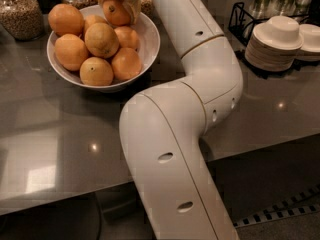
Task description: Pick orange from white bowl
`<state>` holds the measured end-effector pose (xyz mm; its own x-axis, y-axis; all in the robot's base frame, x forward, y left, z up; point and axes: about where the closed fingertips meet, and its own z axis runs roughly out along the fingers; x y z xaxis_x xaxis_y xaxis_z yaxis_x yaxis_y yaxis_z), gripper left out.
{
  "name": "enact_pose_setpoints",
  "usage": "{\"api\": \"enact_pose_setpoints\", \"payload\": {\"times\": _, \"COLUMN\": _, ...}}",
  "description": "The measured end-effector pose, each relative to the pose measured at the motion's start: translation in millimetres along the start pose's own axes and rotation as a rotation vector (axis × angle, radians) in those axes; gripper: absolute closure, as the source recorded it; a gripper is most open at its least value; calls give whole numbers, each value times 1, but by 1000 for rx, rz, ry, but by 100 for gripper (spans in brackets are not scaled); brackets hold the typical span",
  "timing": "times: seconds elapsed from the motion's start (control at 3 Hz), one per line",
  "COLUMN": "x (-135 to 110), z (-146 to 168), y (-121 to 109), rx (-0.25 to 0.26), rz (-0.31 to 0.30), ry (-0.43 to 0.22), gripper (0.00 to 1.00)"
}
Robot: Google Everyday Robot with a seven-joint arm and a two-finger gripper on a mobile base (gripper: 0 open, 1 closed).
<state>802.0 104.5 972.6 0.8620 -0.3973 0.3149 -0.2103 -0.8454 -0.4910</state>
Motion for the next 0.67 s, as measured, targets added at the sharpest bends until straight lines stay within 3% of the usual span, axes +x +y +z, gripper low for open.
{"api": "enact_pose_setpoints", "payload": {"times": 0.33, "x": 0, "z": -16, "y": -6, "rx": 38, "rz": 44, "ry": -4, "gripper": 100}}
{"api": "enact_pose_setpoints", "payload": {"times": 0.67, "x": 5, "z": -39, "y": -5, "rx": 114, "rz": 139, "ry": -25, "gripper": 100}}
